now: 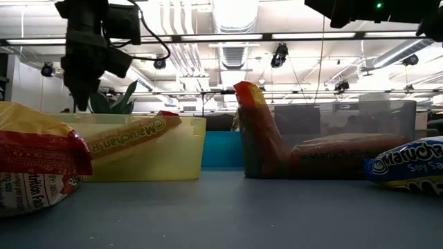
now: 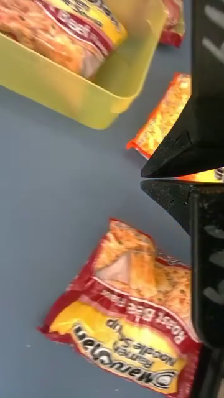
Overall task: Sort Maruchan noodles
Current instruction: Put the red noodle pack into the yellow bin
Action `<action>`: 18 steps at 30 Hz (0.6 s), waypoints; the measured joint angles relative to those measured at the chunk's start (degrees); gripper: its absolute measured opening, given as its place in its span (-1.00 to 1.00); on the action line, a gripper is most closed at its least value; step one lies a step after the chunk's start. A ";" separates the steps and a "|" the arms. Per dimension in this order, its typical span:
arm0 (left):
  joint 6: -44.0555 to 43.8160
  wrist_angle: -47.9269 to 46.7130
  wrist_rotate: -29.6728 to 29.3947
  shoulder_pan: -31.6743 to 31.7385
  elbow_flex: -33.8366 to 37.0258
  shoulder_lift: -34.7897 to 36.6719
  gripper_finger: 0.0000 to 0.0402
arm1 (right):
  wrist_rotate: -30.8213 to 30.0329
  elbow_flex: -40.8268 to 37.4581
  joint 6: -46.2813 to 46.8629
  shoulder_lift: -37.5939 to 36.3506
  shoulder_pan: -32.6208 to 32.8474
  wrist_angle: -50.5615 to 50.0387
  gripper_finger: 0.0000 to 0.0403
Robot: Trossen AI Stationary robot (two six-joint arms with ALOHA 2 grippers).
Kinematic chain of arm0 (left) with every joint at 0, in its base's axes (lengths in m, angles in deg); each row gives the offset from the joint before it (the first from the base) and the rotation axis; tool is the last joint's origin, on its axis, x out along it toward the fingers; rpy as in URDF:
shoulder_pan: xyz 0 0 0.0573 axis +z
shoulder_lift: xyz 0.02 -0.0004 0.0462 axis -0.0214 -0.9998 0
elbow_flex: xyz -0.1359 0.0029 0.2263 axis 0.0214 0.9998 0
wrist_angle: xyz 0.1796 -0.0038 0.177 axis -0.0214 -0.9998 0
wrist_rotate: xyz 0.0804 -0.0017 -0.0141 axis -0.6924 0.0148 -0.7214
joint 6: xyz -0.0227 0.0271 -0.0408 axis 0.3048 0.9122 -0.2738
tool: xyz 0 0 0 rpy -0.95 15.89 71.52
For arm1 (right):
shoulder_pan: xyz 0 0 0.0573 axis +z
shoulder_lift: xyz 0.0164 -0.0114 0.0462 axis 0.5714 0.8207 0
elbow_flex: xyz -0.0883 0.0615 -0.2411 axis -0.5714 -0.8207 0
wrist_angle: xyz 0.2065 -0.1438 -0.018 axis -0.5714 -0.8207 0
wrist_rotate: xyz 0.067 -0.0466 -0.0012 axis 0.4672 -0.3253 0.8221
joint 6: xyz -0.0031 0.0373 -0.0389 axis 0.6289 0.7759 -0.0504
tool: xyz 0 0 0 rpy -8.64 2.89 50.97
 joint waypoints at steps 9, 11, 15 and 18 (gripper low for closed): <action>3.19 -1.43 -0.02 -6.24 0.00 0.27 -0.80 | 0.00 0.00 0.14 0.07 0.00 0.00 -0.96; 4.33 -1.41 -0.89 -8.82 0.00 0.27 -0.67 | 0.00 0.00 0.18 0.07 0.00 0.00 -0.96; 5.40 -1.47 -13.13 -14.54 0.24 -0.10 -0.39 | 0.00 0.00 0.27 0.07 0.00 0.00 -0.96; 6.23 -1.37 -20.24 -18.31 0.26 -1.09 -0.22 | 0.00 0.00 0.28 0.09 0.00 -0.01 -0.96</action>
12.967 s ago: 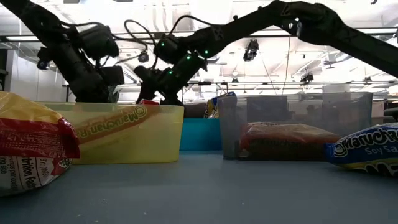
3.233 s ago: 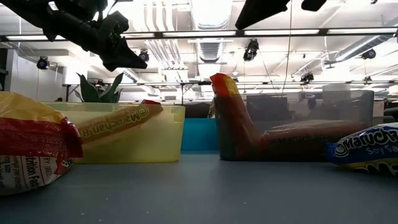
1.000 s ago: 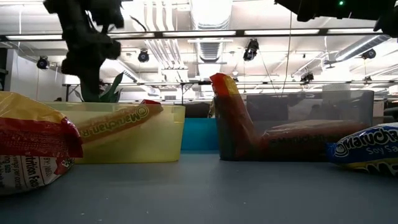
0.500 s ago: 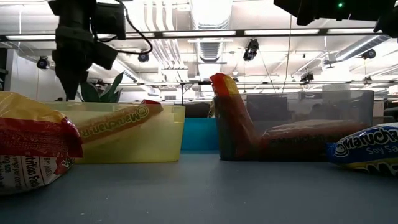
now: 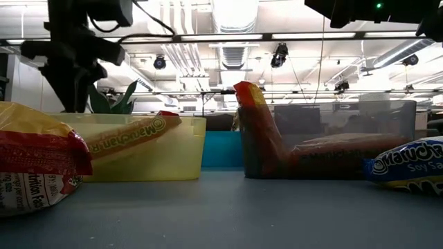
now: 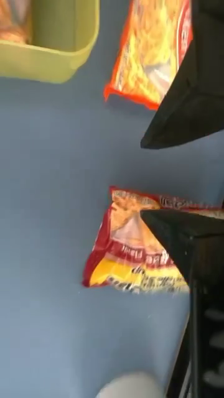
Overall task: Sort Maruchan noodles
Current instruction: Put the red noodle pack into the yellow bin
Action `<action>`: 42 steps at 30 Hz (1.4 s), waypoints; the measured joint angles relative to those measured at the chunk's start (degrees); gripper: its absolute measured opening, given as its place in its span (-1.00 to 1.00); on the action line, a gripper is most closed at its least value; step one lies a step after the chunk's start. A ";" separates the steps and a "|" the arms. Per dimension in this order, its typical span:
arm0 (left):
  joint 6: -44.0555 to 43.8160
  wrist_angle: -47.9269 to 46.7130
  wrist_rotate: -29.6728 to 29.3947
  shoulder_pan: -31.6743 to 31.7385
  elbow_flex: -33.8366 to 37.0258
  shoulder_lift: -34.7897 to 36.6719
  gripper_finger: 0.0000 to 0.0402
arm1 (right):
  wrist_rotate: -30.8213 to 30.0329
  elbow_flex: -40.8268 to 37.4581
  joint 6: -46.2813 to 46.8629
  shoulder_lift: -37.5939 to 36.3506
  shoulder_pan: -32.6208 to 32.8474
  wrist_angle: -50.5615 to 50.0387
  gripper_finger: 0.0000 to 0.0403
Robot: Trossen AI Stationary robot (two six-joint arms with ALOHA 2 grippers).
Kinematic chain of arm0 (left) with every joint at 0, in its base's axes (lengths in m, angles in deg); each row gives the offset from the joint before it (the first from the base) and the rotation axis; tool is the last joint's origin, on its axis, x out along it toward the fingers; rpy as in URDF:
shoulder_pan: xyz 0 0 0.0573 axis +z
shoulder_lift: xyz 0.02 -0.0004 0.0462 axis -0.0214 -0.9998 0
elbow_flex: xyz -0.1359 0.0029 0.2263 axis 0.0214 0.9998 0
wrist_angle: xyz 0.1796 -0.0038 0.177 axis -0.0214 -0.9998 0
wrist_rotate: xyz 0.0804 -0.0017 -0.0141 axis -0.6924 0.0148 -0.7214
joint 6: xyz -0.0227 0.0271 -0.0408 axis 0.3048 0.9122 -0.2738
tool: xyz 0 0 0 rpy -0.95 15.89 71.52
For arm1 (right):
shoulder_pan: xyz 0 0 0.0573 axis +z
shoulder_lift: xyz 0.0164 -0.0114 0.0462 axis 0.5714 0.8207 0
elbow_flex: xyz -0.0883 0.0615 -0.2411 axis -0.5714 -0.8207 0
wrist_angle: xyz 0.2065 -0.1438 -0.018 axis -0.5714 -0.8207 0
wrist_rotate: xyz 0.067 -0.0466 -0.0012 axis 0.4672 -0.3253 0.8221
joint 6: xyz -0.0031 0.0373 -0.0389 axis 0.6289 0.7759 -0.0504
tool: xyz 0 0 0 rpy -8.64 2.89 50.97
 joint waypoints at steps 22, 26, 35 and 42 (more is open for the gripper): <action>-1.87 2.44 -2.50 -1.97 0.90 -17.41 -0.22 | 0.00 0.00 0.20 0.00 0.00 -0.09 -0.96; -3.30 3.28 -2.50 -1.97 2.17 -20.62 -0.28 | 0.00 0.00 -0.25 0.00 0.00 -0.52 -0.96; -3.10 3.33 -1.99 -1.97 2.97 -23.34 -0.74 | 0.00 0.00 -0.25 0.00 0.00 -0.92 -0.96; -3.05 5.20 -3.55 -1.97 2.99 -16.27 -0.98 | 0.00 0.00 -0.20 0.00 0.00 -3.17 -0.96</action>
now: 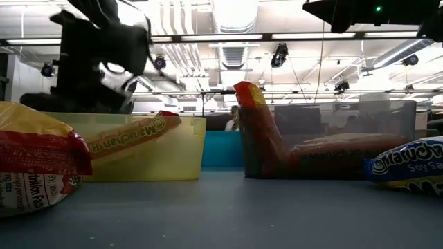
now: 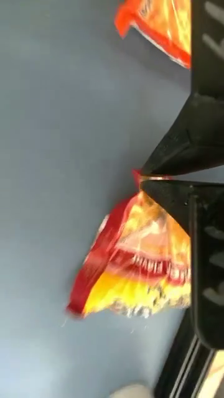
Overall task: Sort Maruchan noodles
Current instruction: Put the red noodle pack into the yellow bin
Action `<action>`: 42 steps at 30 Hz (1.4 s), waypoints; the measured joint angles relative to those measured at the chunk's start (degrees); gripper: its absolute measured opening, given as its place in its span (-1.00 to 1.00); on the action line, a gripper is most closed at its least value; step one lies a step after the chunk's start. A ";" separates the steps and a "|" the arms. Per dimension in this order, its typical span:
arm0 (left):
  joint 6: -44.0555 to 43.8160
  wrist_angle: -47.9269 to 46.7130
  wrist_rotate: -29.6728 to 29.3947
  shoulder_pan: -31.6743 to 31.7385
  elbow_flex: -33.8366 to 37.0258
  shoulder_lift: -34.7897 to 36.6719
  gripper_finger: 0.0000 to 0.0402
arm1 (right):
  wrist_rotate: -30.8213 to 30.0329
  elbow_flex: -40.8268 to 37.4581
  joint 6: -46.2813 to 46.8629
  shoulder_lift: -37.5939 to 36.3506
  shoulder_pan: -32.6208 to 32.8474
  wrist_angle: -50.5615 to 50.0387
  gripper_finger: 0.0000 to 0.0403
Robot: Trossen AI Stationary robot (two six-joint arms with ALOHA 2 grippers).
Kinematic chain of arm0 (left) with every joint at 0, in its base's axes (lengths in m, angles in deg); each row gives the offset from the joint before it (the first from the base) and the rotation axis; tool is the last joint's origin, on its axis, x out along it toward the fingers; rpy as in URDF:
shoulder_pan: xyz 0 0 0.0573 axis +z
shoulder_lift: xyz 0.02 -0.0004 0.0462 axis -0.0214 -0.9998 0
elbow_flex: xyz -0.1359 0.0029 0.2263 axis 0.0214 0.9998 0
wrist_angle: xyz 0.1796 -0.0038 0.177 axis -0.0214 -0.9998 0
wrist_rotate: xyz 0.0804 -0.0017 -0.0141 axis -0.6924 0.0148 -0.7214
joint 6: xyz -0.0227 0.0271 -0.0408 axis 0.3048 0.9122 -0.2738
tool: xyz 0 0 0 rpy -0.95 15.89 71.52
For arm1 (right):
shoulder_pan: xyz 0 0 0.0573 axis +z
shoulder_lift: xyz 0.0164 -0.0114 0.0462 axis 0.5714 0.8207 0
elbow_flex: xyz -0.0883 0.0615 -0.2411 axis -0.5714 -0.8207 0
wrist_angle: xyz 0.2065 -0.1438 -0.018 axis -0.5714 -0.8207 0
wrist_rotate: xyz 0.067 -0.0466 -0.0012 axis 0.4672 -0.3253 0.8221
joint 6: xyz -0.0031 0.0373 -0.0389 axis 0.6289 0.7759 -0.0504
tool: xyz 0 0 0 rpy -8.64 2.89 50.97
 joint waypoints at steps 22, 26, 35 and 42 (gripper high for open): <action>6.25 20.02 -4.65 -0.22 0.02 29.12 -1.00 | 2.18 13.39 8.32 15.70 0.02 -12.35 -0.96; 8.40 20.25 -4.34 -0.28 0.02 29.80 -1.00 | 2.09 17.07 8.58 22.02 0.02 -12.31 -0.96; 8.46 15.90 -4.08 -0.55 0.07 29.83 -1.00 | 1.53 27.75 9.66 31.39 -0.10 -23.00 -0.96; 6.88 12.76 -3.29 -0.59 0.09 29.33 -1.00 | 1.54 31.57 9.64 35.00 -0.11 -24.83 -0.96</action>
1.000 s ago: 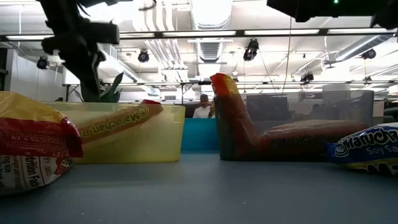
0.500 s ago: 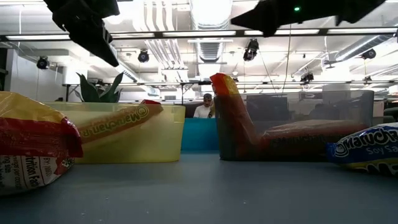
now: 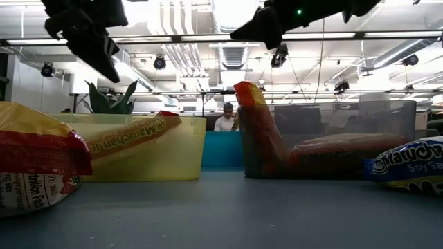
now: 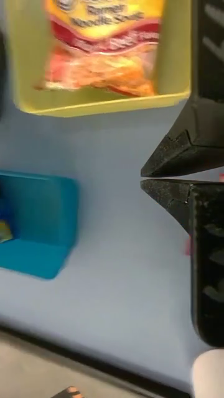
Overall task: Sort Maruchan noodles
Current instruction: Put the red noodle pack into the yellow bin
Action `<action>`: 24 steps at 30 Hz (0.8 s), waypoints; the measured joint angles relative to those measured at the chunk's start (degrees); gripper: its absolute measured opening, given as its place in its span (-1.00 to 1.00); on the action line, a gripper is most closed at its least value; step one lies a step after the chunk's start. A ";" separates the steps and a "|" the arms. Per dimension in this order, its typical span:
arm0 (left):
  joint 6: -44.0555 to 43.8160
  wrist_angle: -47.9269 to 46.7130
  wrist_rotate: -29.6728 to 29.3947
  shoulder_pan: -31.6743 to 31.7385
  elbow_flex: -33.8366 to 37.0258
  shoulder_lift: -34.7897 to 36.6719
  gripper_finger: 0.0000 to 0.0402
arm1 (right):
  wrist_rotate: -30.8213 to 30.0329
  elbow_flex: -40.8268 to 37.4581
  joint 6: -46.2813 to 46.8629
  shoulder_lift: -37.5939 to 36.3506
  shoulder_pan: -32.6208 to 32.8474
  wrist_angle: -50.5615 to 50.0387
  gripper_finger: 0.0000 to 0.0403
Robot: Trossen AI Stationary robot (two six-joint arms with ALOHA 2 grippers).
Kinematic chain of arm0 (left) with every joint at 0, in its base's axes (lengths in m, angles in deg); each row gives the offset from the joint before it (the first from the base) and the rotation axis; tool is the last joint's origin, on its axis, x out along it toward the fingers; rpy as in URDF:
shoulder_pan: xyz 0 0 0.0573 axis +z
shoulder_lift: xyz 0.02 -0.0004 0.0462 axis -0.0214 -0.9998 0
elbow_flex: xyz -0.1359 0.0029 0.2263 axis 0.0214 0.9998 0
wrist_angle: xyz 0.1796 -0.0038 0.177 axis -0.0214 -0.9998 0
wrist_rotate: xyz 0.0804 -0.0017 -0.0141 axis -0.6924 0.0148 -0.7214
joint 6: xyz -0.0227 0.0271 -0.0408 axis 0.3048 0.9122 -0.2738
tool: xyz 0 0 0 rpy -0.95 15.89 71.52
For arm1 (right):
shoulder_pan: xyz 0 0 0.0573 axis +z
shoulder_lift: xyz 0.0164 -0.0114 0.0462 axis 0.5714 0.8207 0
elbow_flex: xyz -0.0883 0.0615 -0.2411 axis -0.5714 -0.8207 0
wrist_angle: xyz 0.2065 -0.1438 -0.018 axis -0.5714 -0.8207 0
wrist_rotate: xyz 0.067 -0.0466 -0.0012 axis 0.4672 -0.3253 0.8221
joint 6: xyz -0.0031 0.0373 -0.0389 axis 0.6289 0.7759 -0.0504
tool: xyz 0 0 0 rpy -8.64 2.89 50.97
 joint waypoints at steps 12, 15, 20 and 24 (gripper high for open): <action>-2.21 -2.18 -0.01 -0.04 0.20 -11.18 -0.42 | -0.03 1.70 0.26 0.17 0.00 -6.02 -0.96; -2.78 -2.54 -1.36 0.02 0.20 -15.29 -0.20 | -0.03 1.69 0.08 0.12 0.00 -6.92 -0.96; -2.95 -2.51 -1.01 0.07 0.20 -22.51 -0.01 | -0.03 1.68 -0.11 0.16 -0.21 -7.14 -0.96; -6.24 -5.28 -0.97 0.57 -1.19 -29.66 -0.02 | -0.02 1.68 -0.11 0.14 -0.74 -7.74 -0.96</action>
